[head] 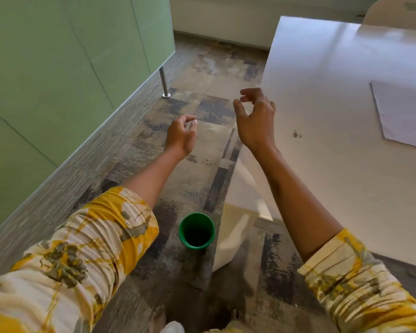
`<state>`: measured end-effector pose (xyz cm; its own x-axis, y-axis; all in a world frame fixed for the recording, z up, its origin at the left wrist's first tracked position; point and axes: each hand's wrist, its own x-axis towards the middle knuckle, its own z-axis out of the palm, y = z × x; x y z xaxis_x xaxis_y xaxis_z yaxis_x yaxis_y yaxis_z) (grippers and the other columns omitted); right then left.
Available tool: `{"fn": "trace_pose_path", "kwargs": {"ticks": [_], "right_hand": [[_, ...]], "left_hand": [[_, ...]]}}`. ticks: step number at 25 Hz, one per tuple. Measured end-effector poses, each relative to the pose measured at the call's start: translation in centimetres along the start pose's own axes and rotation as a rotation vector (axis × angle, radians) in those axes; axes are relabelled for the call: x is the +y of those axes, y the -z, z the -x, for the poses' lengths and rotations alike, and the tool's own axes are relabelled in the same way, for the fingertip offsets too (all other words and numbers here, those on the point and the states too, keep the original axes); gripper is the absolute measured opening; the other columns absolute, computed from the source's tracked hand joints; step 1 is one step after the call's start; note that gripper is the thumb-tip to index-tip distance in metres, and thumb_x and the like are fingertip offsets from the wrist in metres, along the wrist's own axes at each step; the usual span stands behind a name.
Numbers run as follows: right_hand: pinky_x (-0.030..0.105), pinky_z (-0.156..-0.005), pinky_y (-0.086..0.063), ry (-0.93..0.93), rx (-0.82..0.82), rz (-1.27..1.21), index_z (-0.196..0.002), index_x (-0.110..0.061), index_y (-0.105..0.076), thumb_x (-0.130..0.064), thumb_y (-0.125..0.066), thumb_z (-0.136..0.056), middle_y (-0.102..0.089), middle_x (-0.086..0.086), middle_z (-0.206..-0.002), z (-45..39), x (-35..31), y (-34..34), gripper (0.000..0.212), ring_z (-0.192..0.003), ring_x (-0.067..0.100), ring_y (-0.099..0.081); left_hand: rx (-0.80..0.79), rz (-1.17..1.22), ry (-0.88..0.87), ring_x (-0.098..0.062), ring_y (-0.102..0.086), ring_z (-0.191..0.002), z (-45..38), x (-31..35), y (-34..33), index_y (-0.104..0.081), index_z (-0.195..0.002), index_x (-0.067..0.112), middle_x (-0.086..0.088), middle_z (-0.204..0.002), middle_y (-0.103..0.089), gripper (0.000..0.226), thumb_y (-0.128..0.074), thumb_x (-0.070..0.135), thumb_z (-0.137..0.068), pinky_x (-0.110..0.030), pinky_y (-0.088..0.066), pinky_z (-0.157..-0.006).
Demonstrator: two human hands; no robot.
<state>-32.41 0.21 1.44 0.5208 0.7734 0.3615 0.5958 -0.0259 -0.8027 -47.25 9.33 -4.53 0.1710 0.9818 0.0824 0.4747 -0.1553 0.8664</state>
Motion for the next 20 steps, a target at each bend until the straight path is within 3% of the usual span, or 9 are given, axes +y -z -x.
{"fn": "trace_pose_path", "kwargs": {"ticks": [5,8,11,14,16,20], "right_hand": [[0.033,-0.098,-0.048,-0.086,-0.067,-0.036,-0.122,-0.011,-0.061,-0.039,-0.046,-0.103,-0.066,0.003,-0.117,1.8,-3.7,-6.3,0.037,-0.111,0.018,-0.058],[0.027,-0.09,-0.046,-0.165,-0.136,-0.026,-0.119,-0.011,-0.064,-0.044,-0.042,-0.104,-0.068,0.004,-0.114,3.3,-4.7,-9.6,0.043,-0.105,0.017,-0.061],[0.02,-0.079,-0.037,-0.208,-0.103,-0.034,-0.116,-0.009,-0.068,-0.04,-0.033,-0.107,-0.069,0.004,-0.116,5.7,-5.6,-13.0,0.048,-0.099,0.01,-0.058],[0.012,-0.074,-0.037,-0.191,-0.085,-0.026,-0.113,-0.008,-0.071,-0.039,-0.027,-0.108,-0.069,0.002,-0.115,8.0,-5.7,-15.5,0.054,-0.092,0.006,-0.055],[0.003,-0.072,-0.035,-0.18,-0.081,-0.02,-0.11,-0.009,-0.071,-0.038,-0.027,-0.108,-0.068,-0.002,-0.107,9.3,-4.9,-16.7,0.053,-0.088,0.005,-0.055],[0.009,-0.075,-0.039,-0.257,-0.055,-0.088,-0.108,-0.008,-0.07,-0.037,-0.028,-0.108,-0.068,0.002,-0.105,12.0,-0.6,-19.0,0.052,-0.094,0.011,-0.06]], "left_hand": [[-0.062,-0.022,0.009,-0.017,-0.056,-0.113,-2.2,-5.5,5.2,-0.063,-0.122,0.017,-0.006,-0.127,-0.063,0.027,-0.048,0.027,-0.102,-0.021,-0.039,-0.084],[-0.116,-0.013,-0.02,-0.015,-0.056,-0.108,-2.3,-8.3,7.7,-0.063,-0.122,0.019,-0.005,-0.124,-0.064,0.027,-0.047,0.028,-0.102,-0.02,-0.041,-0.078],[-0.159,-0.006,-0.011,-0.014,-0.054,-0.106,-2.3,-11.2,10.3,-0.062,-0.123,0.018,-0.005,-0.123,-0.063,0.027,-0.047,0.028,-0.103,-0.023,-0.041,-0.079],[-0.154,-0.005,0.031,-0.013,-0.054,-0.102,-2.2,-13.7,12.2,-0.062,-0.123,0.016,-0.005,-0.121,-0.064,0.028,-0.045,0.027,-0.103,-0.017,-0.039,-0.069],[-0.148,-0.001,0.066,-0.014,-0.054,-0.102,-1.8,-15.5,12.5,-0.062,-0.123,0.015,-0.006,-0.121,-0.065,0.028,-0.045,0.027,-0.104,-0.021,-0.04,-0.073],[-0.137,0.022,0.131,-0.016,-0.055,-0.102,-0.6,-19.1,11.2,-0.061,-0.121,0.015,-0.007,-0.12,-0.064,0.027,-0.044,0.028,-0.104,-0.026,-0.041,-0.081]]}}
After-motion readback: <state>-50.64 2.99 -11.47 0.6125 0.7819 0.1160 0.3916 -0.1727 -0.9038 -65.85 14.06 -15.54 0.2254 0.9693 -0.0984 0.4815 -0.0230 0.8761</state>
